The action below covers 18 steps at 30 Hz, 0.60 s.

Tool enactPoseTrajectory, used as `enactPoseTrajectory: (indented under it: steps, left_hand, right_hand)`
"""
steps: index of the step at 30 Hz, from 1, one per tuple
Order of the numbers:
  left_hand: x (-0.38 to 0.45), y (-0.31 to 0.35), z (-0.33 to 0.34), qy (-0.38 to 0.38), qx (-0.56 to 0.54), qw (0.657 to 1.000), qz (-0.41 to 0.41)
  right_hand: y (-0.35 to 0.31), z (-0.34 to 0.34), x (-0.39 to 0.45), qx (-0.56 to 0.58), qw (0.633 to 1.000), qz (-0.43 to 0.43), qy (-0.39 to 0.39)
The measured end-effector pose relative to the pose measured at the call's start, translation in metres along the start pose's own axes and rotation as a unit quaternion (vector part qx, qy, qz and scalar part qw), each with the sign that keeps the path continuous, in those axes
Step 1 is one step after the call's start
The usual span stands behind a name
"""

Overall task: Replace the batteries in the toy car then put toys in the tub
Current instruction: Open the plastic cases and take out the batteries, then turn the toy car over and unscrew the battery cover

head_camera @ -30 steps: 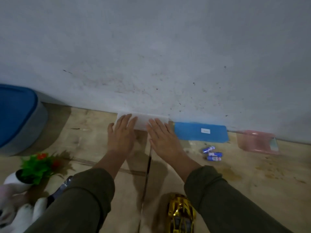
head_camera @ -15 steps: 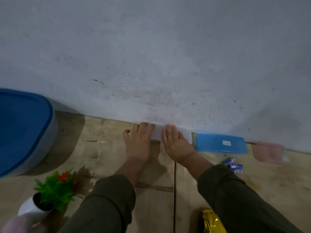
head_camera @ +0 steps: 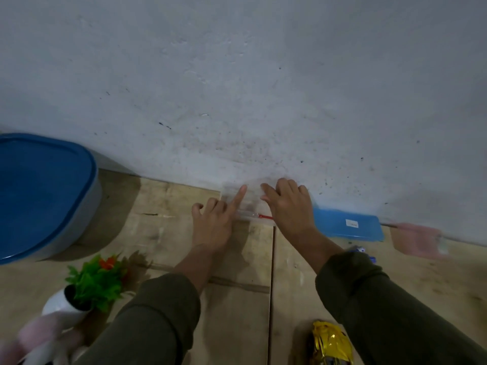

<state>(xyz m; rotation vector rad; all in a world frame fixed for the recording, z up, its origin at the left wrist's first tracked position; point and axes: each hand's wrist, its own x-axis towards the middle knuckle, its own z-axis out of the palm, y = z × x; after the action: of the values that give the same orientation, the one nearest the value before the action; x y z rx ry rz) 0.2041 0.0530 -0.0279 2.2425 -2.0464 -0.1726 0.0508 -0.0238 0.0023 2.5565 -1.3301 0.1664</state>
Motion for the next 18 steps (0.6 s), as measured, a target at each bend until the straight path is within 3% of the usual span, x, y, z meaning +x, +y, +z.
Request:
enactPoseTrajectory:
  steps: [5, 10, 18]
  left_hand:
    - [0.009, 0.006, -0.012, 0.001, -0.007, 0.999, -0.039]
    - [0.010, 0.007, -0.018, -0.009, 0.014, 0.999, -0.046]
    - [0.009, 0.006, -0.017, -0.025, 0.017, 0.998, -0.058]
  right_hand:
    - [-0.023, 0.000, -0.016, 0.081, 0.996, 0.038, -0.007]
    - [-0.047, 0.015, -0.037, 0.197, 0.962, 0.048, -0.181]
    - [-0.044, 0.024, -0.037, 0.148, 0.973, 0.008, -0.175]
